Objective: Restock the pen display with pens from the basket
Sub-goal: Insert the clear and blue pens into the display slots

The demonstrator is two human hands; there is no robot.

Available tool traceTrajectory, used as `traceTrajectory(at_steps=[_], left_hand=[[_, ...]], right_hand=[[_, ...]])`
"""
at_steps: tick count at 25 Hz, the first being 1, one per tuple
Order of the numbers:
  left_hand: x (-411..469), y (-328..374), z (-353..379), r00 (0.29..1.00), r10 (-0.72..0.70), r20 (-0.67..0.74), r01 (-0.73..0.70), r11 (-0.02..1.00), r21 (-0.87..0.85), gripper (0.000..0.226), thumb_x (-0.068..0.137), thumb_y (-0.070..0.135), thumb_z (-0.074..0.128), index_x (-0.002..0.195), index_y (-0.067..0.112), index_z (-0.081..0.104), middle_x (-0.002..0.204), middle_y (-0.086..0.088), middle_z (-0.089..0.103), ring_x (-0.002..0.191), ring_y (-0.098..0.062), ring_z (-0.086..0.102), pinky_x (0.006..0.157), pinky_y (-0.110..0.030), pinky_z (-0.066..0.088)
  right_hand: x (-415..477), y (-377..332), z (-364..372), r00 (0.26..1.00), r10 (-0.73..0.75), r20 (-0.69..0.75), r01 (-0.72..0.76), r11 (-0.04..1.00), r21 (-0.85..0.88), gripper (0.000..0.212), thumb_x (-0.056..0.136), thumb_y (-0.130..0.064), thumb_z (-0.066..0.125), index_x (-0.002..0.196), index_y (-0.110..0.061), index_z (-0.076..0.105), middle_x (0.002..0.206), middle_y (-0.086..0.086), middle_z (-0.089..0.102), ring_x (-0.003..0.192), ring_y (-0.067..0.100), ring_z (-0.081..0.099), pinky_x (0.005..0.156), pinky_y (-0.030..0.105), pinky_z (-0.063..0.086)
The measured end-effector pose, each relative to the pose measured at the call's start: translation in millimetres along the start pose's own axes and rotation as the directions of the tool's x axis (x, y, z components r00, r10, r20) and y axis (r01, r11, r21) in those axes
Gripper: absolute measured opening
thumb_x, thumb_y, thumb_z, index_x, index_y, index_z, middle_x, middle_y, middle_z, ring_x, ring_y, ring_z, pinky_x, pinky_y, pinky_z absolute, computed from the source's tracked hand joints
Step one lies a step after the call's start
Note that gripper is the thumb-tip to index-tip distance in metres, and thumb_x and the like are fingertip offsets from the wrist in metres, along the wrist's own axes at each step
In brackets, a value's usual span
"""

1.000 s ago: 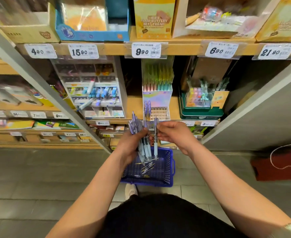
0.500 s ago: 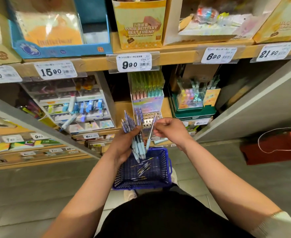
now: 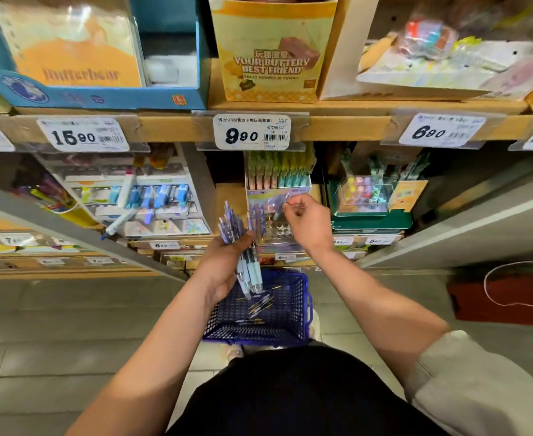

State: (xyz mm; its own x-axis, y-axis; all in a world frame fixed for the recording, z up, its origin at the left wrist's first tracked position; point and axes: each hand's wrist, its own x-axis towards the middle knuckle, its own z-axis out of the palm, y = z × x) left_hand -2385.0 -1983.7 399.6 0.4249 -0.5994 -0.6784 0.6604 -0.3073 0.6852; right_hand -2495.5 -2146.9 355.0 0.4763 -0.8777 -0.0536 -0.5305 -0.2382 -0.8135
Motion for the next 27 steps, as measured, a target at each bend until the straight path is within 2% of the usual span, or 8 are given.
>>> traceTrajectory(at_steps=[3,10,14,17,19,21,23,27], left_hand=[[3.2,0.4,0.5,1.000,-0.007,-0.017,0.007,1.000,0.008,0.023,0.094,0.015,0.069,0.117,0.009,0.068,0.107,-0.008,0.077,0.099,-0.029,0.069,0.101,-0.052,0.053],[7.7,7.9,2.7,0.999,-0.042,-0.030,0.042,0.999,0.020,0.024,0.094,0.016,0.070,0.117,0.007,0.068,0.104,-0.007,0.077,0.096,-0.029,0.069,0.102,-0.052,0.052],[8.0,10.7,5.9,1.000,-0.027,-0.005,0.027,0.999,0.027,0.019,0.094,0.016,0.070,0.112,0.008,0.069,0.094,-0.002,0.077,0.088,-0.023,0.069,0.105,-0.054,0.050],[8.2,11.9,6.9,1.000,-0.023,-0.007,0.023,0.999,0.045,0.023,0.094,0.016,0.070,0.115,0.007,0.069,0.101,-0.005,0.077,0.095,-0.025,0.069,0.105,-0.054,0.049],[8.5,11.8,7.9,1.000,-0.024,-0.001,0.024,0.998,0.051,0.026,0.094,0.016,0.070,0.118,0.007,0.068,0.111,-0.009,0.076,0.104,-0.029,0.068,0.106,-0.055,0.048],[8.2,12.6,8.9,1.000,-0.025,0.008,0.025,0.999,0.042,0.028,0.094,0.016,0.069,0.120,0.006,0.067,0.114,-0.011,0.075,0.105,-0.029,0.068,0.107,-0.054,0.048],[8.0,12.0,9.6,0.999,-0.020,0.032,0.018,0.999,0.049,0.031,0.095,0.016,0.068,0.123,0.005,0.067,0.116,-0.010,0.075,0.108,-0.028,0.068,0.108,-0.053,0.047],[6.1,8.2,14.2,0.996,-0.017,0.082,0.012,0.997,0.072,0.036,0.096,0.015,0.066,0.130,0.005,0.064,0.121,-0.012,0.073,0.114,-0.031,0.068,0.091,-0.043,0.058]], right_hand=[[5.4,5.4,11.0,1.000,0.001,-0.014,-0.001,0.999,-0.048,0.006,0.093,-0.020,0.069,0.098,-0.017,0.072,0.081,-0.015,0.065,0.077,0.003,0.064,0.070,0.000,0.042],[18.1,9.6,30.1,0.987,0.055,0.154,-0.014,0.966,-0.258,0.011,0.096,-0.016,0.063,0.097,-0.014,0.074,0.086,0.002,0.075,0.074,0.019,0.070,0.076,0.035,0.060],[19.7,4.2,32.7,0.976,0.140,0.165,-0.083,0.946,-0.313,0.012,0.097,-0.018,0.061,0.095,-0.015,0.073,0.083,0.005,0.074,0.072,0.022,0.069,0.073,0.037,0.060],[21.3,-4.3,27.5,0.946,0.260,0.193,-0.170,0.906,-0.387,0.013,0.097,-0.021,0.063,0.095,-0.015,0.075,0.089,0.006,0.074,0.080,0.021,0.070,0.079,0.035,0.059],[16.8,-13.5,17.7,0.926,0.312,0.213,-0.239,0.921,-0.308,0.016,0.097,-0.027,0.066,0.093,-0.016,0.077,0.084,0.000,0.074,0.076,0.013,0.069,0.075,0.030,0.058],[4.1,-25.4,3.0,0.899,0.300,0.320,-0.316,0.949,-0.003,0.022,0.097,-0.037,0.065,0.092,-0.019,0.077,0.075,-0.005,0.074,0.065,0.004,0.066,0.063,0.023,0.054],[-10.8,-37.5,-11.7,0.809,0.266,0.524,-0.466,0.834,0.296,0.018,0.094,-0.039,0.069,0.098,-0.023,0.075,0.086,-0.003,0.078,0.071,0.004,0.068,0.064,0.018,0.054],[-19.4,-42.2,-24.2,0.760,0.266,0.593,-0.531,0.781,0.329,0.013,0.092,-0.014,0.073,0.104,-0.019,0.072,0.094,0.005,0.076,0.079,0.007,0.072,0.073,0.018,0.057]])
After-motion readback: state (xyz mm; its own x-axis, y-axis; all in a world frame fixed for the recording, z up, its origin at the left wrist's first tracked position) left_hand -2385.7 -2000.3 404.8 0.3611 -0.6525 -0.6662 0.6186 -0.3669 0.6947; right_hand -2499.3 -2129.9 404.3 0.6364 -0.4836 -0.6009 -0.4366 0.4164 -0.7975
